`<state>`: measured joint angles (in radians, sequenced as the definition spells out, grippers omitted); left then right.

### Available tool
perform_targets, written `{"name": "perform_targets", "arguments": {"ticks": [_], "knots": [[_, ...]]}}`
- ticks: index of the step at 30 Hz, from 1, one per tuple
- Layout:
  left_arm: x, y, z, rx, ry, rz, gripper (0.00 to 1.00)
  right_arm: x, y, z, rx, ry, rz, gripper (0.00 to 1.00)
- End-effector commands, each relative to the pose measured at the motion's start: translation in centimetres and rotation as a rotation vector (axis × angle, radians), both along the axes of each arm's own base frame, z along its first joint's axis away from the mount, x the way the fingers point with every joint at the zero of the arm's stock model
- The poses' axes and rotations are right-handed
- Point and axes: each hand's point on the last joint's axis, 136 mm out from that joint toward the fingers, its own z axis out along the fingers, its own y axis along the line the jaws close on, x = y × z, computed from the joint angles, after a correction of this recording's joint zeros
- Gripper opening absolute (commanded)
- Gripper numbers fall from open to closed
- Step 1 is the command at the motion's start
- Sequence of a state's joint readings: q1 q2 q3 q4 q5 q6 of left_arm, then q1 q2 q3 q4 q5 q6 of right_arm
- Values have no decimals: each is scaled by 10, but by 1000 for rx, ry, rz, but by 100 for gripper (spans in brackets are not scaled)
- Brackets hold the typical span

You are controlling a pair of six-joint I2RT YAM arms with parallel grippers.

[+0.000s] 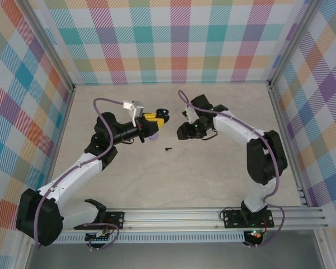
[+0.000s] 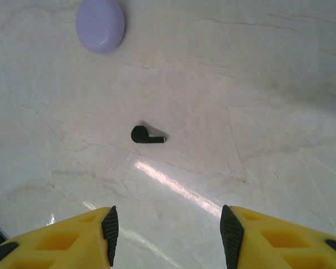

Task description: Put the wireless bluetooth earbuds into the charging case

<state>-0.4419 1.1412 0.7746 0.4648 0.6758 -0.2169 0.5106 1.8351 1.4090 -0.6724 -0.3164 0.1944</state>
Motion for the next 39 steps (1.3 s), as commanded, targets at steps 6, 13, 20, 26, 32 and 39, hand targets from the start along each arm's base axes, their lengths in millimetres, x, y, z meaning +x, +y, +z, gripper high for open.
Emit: {"name": "perform_targets", "arguments": {"ticks": [6, 13, 20, 26, 32, 39], "knots": [[-8, 3, 3, 2, 1, 6, 5, 1, 47, -17, -49, 5, 247, 55], [-11, 2, 3, 4, 3, -4, 5, 5, 54, -36, -152, -11, 339, 59], [-12, 0, 3, 8, 2, -11, 5, -5, 57, -46, -176, 17, 459, 62], [-12, -1, 0, 18, 3, -15, 5, -10, 60, -54, -191, 42, 513, 63], [-11, -2, -1, 21, 5, -18, 5, -12, 62, -65, -240, 46, 556, 63], [-11, -2, -1, 27, 8, -18, 5, -13, 63, -76, -292, 50, 600, 63]]}}
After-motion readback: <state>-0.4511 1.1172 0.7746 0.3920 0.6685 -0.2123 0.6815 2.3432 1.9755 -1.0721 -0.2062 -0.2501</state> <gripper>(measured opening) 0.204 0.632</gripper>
